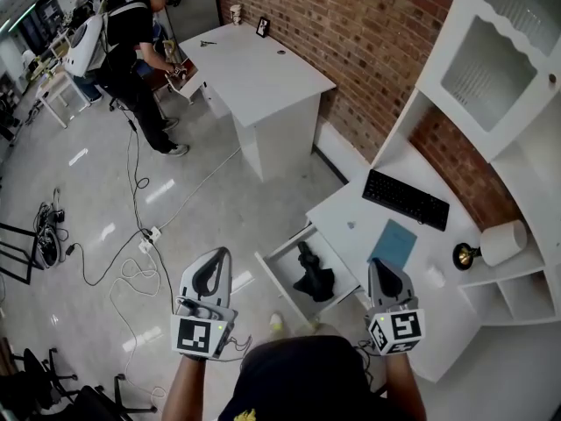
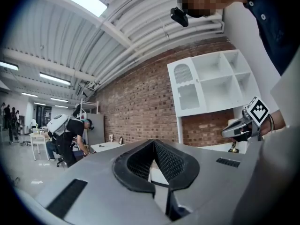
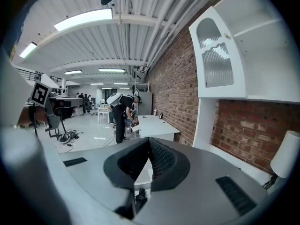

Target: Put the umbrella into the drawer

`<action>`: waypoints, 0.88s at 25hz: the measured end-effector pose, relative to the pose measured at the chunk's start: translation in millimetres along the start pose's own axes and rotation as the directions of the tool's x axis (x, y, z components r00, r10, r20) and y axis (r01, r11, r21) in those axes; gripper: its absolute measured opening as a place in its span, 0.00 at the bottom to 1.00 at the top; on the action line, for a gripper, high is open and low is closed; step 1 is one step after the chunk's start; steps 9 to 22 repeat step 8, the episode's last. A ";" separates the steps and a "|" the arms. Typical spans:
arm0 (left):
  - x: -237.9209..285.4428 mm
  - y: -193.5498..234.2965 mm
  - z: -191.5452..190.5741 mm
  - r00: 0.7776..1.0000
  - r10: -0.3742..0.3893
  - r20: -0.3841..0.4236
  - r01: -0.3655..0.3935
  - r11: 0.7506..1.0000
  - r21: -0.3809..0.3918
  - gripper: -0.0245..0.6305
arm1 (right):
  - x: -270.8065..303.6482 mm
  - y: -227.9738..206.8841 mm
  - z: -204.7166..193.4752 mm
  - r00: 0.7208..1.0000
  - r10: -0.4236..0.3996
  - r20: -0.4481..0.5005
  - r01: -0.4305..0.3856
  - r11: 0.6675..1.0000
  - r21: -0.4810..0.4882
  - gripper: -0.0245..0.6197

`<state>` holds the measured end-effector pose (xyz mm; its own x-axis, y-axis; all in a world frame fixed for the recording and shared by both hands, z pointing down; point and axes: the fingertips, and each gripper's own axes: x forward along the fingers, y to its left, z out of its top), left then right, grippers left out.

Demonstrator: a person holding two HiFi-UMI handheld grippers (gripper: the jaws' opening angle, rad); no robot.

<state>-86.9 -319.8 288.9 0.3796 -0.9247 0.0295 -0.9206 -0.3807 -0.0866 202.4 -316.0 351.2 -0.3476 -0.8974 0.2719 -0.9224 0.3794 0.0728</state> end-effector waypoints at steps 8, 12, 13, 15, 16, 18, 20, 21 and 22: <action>-1.4 1.6 -15.5 1.000 0.001 -0.025 0.000 1.000 0.007 0.07 | 17.3 2.3 -7.3 0.999 0.035 -0.018 -0.035 0.999 -0.007 0.04; -1.4 1.6 -15.5 1.000 0.001 -0.025 0.000 1.000 0.007 0.07 | 17.3 2.3 -7.3 0.999 0.035 -0.018 -0.035 0.999 -0.007 0.04; -1.4 1.6 -15.5 1.000 0.001 -0.025 0.000 1.000 0.007 0.07 | 17.3 2.3 -7.3 0.999 0.035 -0.018 -0.035 0.999 -0.007 0.04; -1.4 1.6 -15.5 1.000 0.001 -0.025 0.000 1.000 0.007 0.07 | 17.3 2.3 -7.3 0.999 0.035 -0.018 -0.035 0.999 -0.007 0.04; -1.4 1.6 -15.5 1.000 0.001 -0.025 0.000 1.000 0.007 0.07 | 17.3 2.3 -7.3 0.999 0.035 -0.018 -0.035 0.999 -0.007 0.04; -1.4 1.6 -15.5 1.000 0.001 -0.025 0.000 1.000 0.007 0.07 | 17.3 2.3 -7.3 0.999 0.035 -0.018 -0.035 0.999 -0.007 0.04; -1.4 1.6 -15.5 1.000 0.001 -0.025 0.000 1.000 0.007 0.07 | 17.3 2.3 -7.3 0.999 0.035 -0.018 -0.035 0.999 -0.007 0.04; -1.4 1.6 -15.5 1.000 0.001 -0.025 0.000 1.000 0.007 0.07 | 17.3 2.3 -7.3 0.999 0.035 -0.018 -0.035 0.999 -0.007 0.04; -1.4 1.6 -15.5 1.000 0.001 -0.025 0.000 1.000 0.007 0.07 | 17.3 2.3 -7.3 0.999 0.035 -0.018 -0.035 0.999 -0.007 0.04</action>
